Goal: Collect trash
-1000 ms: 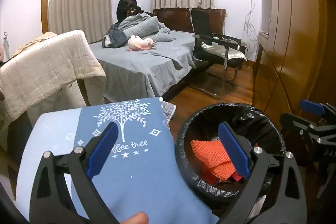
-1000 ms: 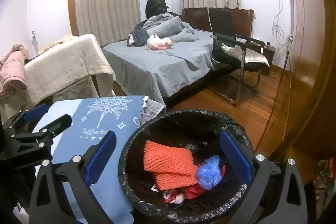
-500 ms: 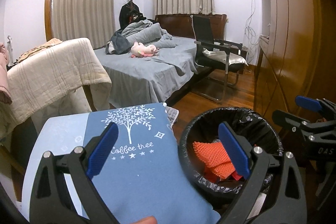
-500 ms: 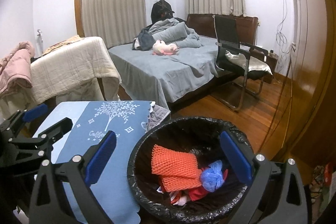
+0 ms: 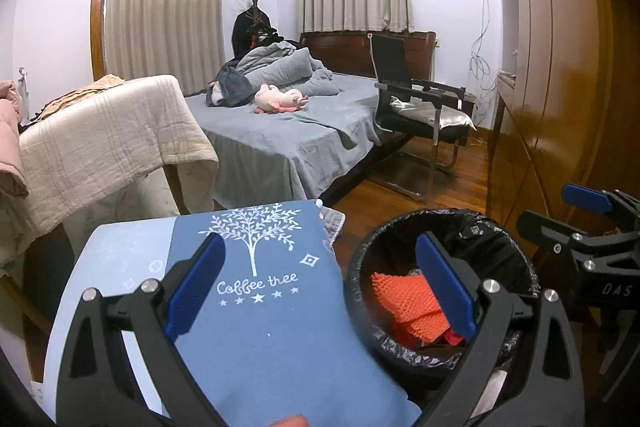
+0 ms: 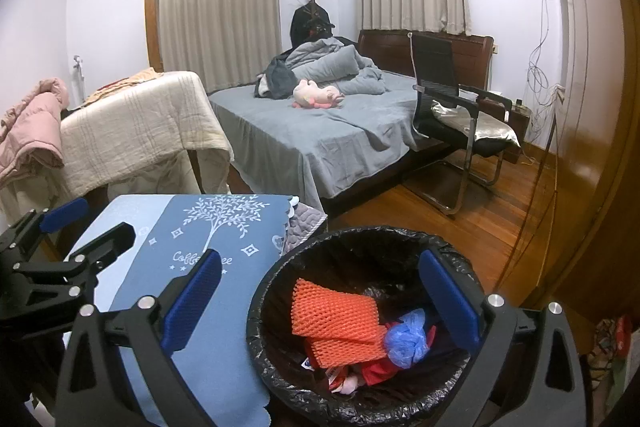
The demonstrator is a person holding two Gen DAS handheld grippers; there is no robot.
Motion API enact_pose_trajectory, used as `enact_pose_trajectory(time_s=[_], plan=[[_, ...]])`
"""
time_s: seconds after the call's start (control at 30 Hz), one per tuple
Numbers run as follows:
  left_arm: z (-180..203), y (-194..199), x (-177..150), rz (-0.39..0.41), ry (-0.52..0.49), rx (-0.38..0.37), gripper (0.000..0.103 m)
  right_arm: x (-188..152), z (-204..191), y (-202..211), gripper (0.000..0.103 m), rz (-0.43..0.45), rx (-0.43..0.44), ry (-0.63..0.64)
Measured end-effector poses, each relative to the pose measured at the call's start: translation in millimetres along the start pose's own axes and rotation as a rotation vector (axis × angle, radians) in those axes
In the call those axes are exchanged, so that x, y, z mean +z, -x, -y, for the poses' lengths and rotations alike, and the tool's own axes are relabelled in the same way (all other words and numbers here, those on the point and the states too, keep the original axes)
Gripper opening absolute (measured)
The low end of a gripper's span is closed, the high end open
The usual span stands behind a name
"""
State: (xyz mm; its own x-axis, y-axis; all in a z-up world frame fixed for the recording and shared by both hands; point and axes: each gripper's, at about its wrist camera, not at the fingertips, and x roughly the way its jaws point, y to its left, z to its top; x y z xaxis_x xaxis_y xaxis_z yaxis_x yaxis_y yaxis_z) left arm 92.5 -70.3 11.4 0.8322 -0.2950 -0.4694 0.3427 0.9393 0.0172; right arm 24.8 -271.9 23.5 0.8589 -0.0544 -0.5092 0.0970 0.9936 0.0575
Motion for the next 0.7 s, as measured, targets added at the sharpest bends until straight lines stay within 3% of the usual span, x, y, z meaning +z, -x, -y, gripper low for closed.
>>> enact_pose_trajectory(time_s=[0.7], plan=[[-1.2,0.8,-0.2,-0.003,0.000,0.005,0.094,0.4,0.6,0.0,0.097,0.000,0.000,0.001]])
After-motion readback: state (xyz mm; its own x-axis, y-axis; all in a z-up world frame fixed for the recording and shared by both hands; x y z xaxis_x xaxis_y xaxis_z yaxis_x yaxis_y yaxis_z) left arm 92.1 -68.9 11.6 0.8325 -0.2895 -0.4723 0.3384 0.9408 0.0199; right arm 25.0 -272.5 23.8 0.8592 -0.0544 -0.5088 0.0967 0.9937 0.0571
